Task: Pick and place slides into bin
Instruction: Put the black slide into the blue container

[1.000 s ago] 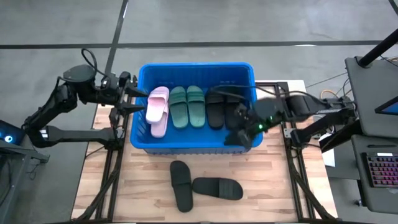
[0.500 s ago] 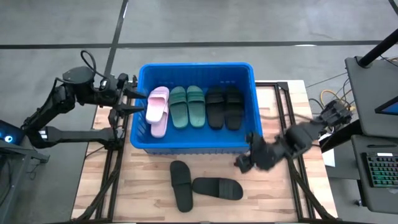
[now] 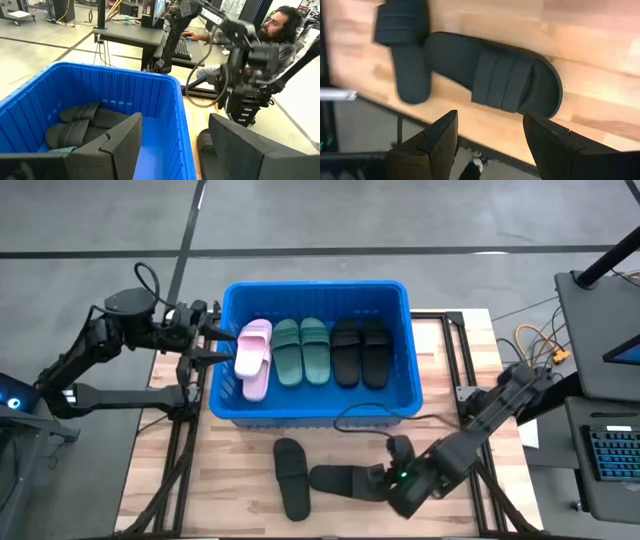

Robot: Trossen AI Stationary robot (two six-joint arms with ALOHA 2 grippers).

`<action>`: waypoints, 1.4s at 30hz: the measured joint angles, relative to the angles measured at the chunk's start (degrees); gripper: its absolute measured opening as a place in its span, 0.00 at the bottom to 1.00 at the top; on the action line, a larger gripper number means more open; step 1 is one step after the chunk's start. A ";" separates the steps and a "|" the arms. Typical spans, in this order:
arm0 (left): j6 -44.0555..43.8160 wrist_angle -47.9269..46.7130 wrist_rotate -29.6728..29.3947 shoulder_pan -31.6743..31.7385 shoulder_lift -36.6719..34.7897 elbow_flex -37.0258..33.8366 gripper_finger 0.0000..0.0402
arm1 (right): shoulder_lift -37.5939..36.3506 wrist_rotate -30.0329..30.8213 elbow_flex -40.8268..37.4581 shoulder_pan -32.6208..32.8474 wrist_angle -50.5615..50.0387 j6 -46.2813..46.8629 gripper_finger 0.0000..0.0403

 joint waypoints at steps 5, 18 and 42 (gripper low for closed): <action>0.00 0.00 0.02 0.00 -1.20 0.01 0.53 | 6.50 -0.29 0.00 0.35 0.95 6.47 0.53; -0.04 0.00 -0.02 0.01 -5.14 0.01 0.53 | 16.16 4.59 0.35 -0.97 2.07 10.56 0.53; -0.75 0.02 -5.98 0.02 -7.72 0.10 0.53 | 15.82 15.87 -5.49 4.54 14.12 9.90 0.53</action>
